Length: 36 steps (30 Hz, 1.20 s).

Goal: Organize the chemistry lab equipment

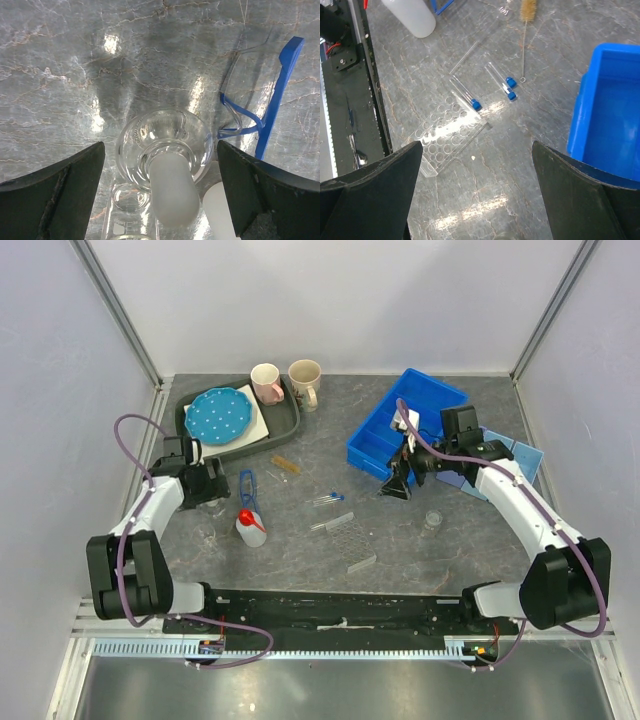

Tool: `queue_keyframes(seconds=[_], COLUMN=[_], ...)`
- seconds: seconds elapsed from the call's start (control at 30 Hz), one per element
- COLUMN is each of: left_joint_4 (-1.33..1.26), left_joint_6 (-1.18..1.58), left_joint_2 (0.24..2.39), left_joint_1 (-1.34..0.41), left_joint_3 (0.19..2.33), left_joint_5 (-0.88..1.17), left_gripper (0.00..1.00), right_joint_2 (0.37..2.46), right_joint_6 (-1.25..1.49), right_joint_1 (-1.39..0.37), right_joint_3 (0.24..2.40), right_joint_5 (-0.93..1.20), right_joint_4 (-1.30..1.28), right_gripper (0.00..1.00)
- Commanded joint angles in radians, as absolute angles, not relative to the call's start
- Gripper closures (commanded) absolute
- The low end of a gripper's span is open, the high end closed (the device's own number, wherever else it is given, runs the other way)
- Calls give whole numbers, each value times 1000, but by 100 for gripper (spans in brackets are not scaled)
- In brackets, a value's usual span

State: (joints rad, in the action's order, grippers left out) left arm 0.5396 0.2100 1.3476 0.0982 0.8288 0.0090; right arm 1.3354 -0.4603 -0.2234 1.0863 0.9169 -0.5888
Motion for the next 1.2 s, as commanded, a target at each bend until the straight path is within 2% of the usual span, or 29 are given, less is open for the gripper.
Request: queue_keyframes(seconds=[0.0,0.4,0.7,0.83,0.93,1.17], left_joint_4=[520,563,577,580,581,594], left_joint_6=[199,213,210,207,212,232], left_joint_2=[1394,1488,1525,1508,1473,1424], left_joint_1=[103,104,104,104,103,103], left_joint_3=[853,896,923,936,946,983], left_joint_5=[83,41,63,83,107,210], left_gripper=[0,3,32,49,56,62], right_joint_2=[1333,1328,1309,1310,1315,1341], right_joint_6=[-500,-500,-499,-497,-499,-515], right_joint_1=[-242,-242,-241,-242,-244,-258], right_joint_3=[1057,1037,1028,1034,1040,1069], right_joint_5=[954,968,969,968,963,951], right_joint_4=[-563,-543,-546,-546,-549,-575], right_gripper=[2,2,2,2,2,2])
